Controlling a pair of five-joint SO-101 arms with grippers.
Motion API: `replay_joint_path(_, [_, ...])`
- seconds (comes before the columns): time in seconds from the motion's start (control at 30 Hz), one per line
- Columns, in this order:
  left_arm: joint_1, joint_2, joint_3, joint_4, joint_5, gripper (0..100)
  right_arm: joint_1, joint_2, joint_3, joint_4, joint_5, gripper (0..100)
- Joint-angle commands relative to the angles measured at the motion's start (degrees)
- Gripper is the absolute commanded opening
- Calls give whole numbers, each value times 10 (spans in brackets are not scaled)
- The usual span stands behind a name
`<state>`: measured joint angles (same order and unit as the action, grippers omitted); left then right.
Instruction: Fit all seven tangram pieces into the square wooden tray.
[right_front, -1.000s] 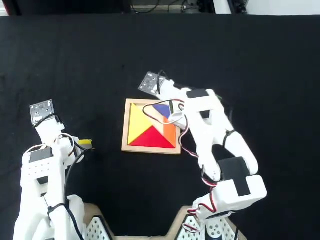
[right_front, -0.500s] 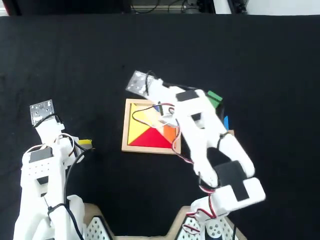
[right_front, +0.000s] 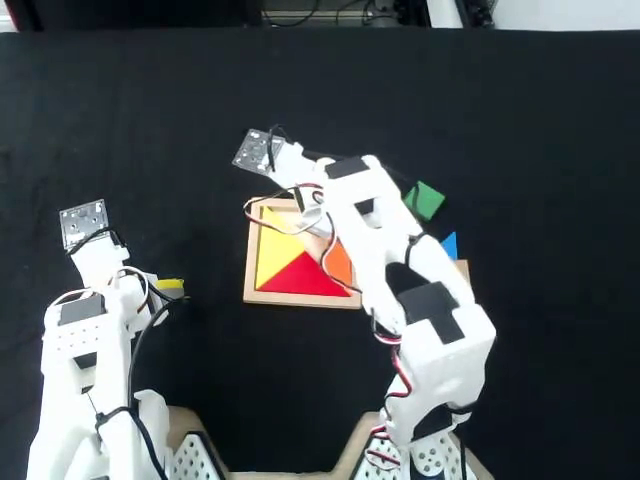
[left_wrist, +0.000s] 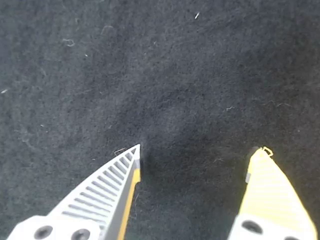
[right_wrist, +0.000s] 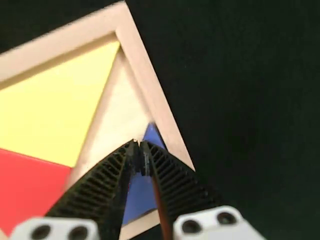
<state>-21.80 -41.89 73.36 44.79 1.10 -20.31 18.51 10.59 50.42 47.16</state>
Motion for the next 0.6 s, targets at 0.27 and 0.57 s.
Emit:
replay_joint_path(0.27, [7, -4, -4, -3, -8, 332, 29, 13, -30, 3, -2, 11])
replay_joint_path(0.57, [7, -4, -5, -3, -8, 332, 11, -12, -30, 19, -4, 11])
